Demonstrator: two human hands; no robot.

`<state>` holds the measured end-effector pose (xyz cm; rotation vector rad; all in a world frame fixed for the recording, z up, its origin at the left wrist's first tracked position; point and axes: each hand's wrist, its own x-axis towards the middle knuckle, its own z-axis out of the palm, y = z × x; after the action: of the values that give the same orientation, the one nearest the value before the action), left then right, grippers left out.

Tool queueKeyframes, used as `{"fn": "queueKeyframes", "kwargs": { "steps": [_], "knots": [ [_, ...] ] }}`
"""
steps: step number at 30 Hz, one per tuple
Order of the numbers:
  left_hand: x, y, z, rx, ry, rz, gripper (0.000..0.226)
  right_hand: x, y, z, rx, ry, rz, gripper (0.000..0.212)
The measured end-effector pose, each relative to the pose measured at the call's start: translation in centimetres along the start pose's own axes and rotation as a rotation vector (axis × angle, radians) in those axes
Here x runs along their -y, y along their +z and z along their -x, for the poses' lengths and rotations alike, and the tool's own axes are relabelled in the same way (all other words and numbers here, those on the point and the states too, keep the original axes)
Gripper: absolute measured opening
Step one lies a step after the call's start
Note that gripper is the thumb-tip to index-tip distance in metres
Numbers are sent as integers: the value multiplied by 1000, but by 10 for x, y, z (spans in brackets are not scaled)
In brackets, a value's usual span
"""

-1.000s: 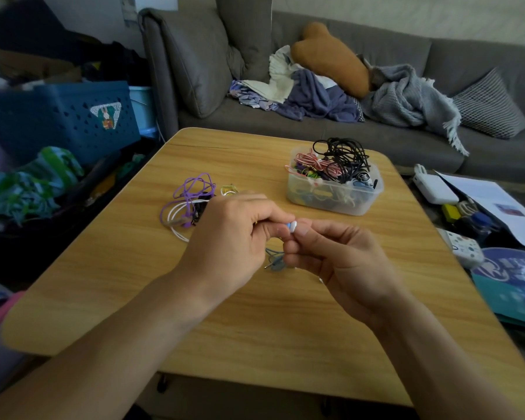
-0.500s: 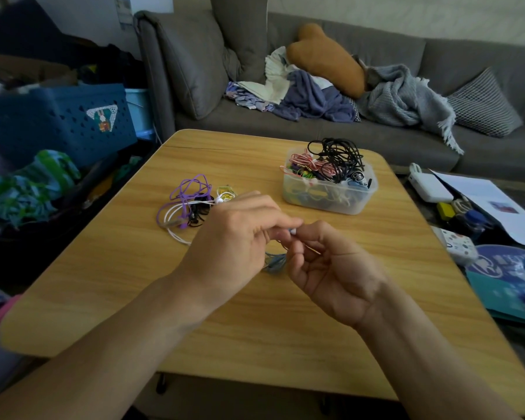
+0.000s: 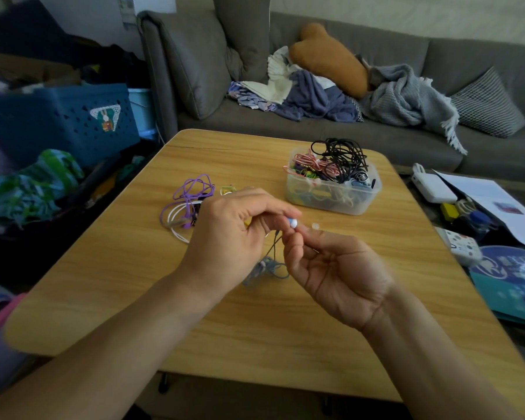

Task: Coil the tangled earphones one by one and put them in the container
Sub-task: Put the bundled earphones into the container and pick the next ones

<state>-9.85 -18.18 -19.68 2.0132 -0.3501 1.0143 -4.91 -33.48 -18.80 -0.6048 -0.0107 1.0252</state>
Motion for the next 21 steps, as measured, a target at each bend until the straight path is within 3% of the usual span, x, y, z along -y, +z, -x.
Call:
{"fn": "queueKeyframes", "kwargs": {
  "steps": [5, 9, 13, 16, 21],
  "knots": [
    [-1, 0, 0, -11, -18, -10, 23, 0, 0, 0, -2, -27, 37, 49],
    [-1, 1, 0, -25, -27, 11, 20, -2, 7, 2, -93, -74, 94, 12],
    [-2, 1, 1, -46, -48, 9, 20, -4, 8, 2, -120, -147, 208, 10],
    [-1, 3, 2, -62, -102, 9, 20, -6, 5, 2, -151, -291, 428, 11],
    [-2, 4, 2, -82, -184, -24, 17, -5, -1, 2, -212, -694, 823, 14]
  ]
}}
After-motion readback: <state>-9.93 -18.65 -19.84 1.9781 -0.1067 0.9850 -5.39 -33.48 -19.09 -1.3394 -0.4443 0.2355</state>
